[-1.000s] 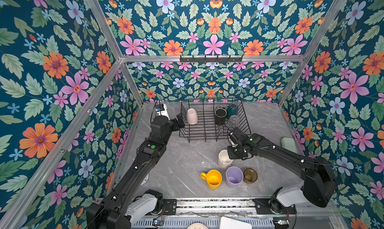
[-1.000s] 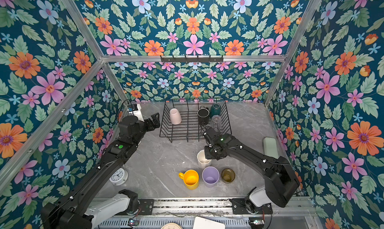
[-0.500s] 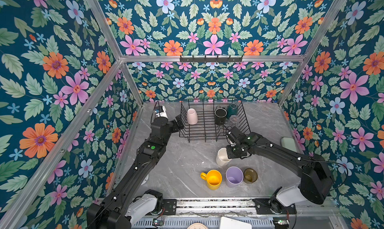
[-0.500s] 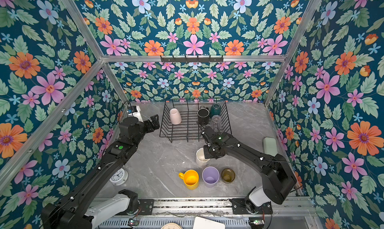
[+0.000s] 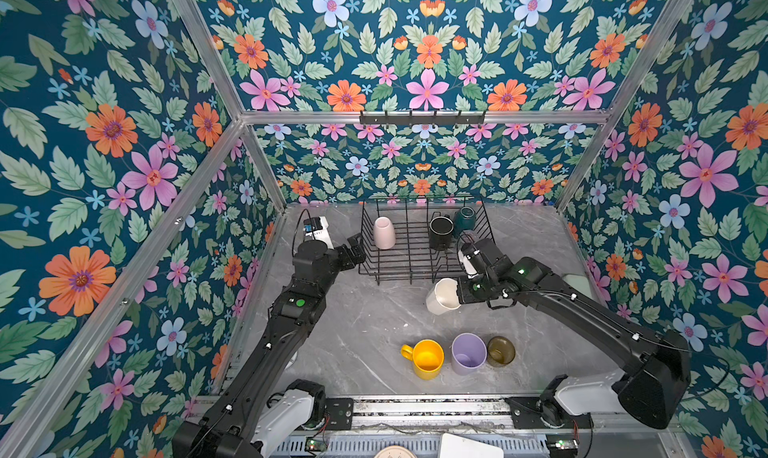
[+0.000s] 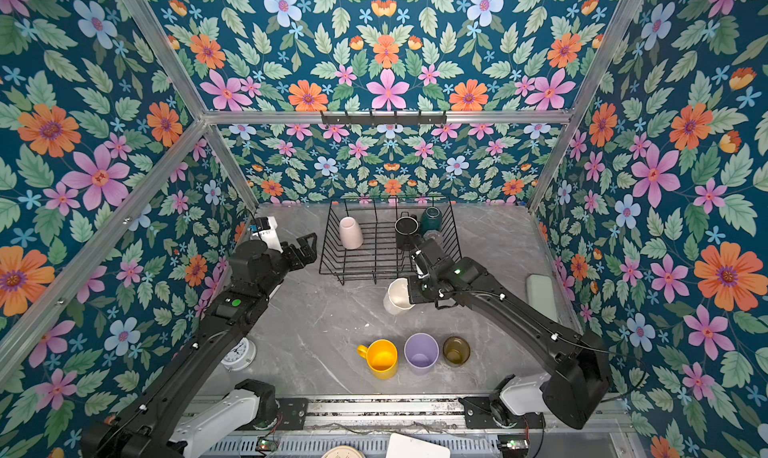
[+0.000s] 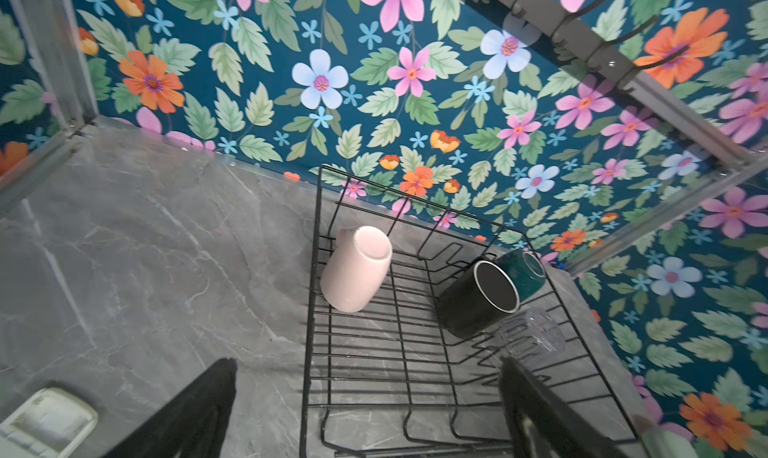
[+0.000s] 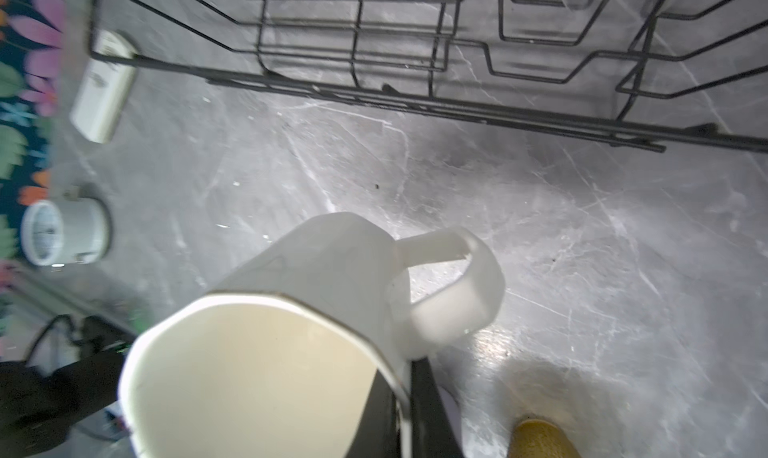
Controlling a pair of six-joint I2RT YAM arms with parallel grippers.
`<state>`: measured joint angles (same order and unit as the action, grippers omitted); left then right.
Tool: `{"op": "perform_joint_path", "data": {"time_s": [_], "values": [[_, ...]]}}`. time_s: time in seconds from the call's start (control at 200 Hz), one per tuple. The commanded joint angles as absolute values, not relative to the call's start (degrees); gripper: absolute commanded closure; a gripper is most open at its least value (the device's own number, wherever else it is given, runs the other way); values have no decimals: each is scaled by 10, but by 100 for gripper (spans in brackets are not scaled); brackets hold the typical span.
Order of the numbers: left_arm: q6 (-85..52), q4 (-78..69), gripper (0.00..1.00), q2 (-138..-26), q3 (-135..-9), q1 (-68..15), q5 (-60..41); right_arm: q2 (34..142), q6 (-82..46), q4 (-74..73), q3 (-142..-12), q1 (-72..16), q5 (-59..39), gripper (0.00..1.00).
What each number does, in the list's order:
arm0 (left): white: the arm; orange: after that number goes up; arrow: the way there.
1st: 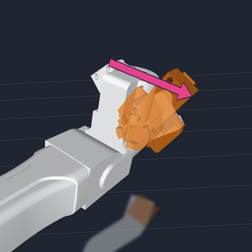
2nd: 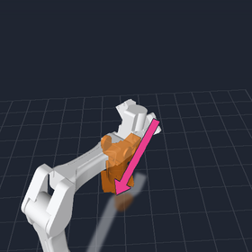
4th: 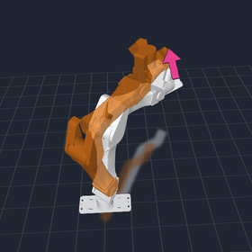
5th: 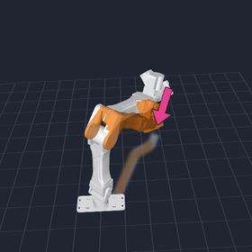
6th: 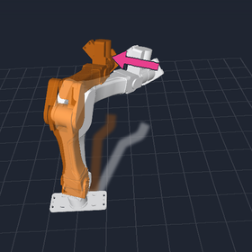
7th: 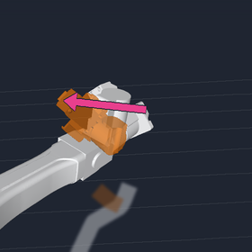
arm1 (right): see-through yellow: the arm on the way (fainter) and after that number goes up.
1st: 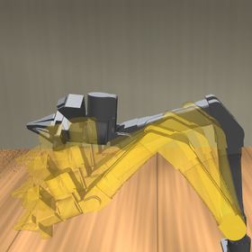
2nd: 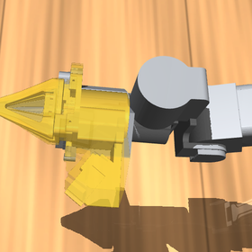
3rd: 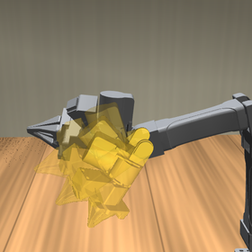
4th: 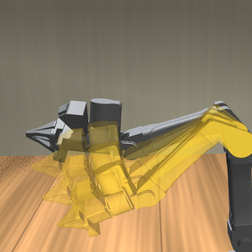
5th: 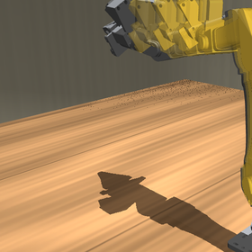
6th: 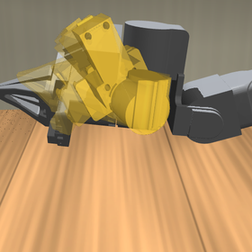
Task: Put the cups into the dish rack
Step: 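Lift the white mug with the right gripper toward the left gripper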
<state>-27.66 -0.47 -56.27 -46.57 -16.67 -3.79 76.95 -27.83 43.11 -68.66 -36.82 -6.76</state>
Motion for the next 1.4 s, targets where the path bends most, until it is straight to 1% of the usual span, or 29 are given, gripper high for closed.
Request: {"op": "perform_joint_path", "data": {"time_s": [0.0,0.05,0.165,0.26,0.34,0.45,0.59,0.765,0.95,1.1,1.21,1.395], "values": [[-298,-77,0,-559,-456,-150,-171,743,-291,335,-671,-332,-165,100],[-308,-100,0,-560,-450,-143,-221,727,-294,297,-657,-319,-186,100],[-327,-154,0,-569,-443,-136,-334,707,-278,252,-649,-313,-193,100],[-340,-196,0,-580,-439,-136,-419,697,-262,207,-641,-311,-218,100],[-351,-229,1,-586,-434,-136,-480,684,-250,158,-626,-308,-245,100],[-373,-278,1,-587,-421,-136,-535,665,-226,94,-604,-308,-270,100],[-393,-310,1,-585,-408,-136,-574,640,-185,26,-577,-308,-281,100],[-419,-336,1,-589,-398,-136,-618,627,-128,-17,-568,-308,-308,100],[-437,-353,0,-589,-389,-137,-643,637,-106,-52,-580,-308,-359,100],[-470,-391,0,-590,-381,-138,-661,654,-115,-85,-590,-309,-394,100],[-515,-452,0,-593,-370,-138,-672,670,-119,-98,-602,-311,-419,100],[-624,-608,0,-609,-350,-140,-694,688,-119,-117,-613,-319,-433,100]]}}
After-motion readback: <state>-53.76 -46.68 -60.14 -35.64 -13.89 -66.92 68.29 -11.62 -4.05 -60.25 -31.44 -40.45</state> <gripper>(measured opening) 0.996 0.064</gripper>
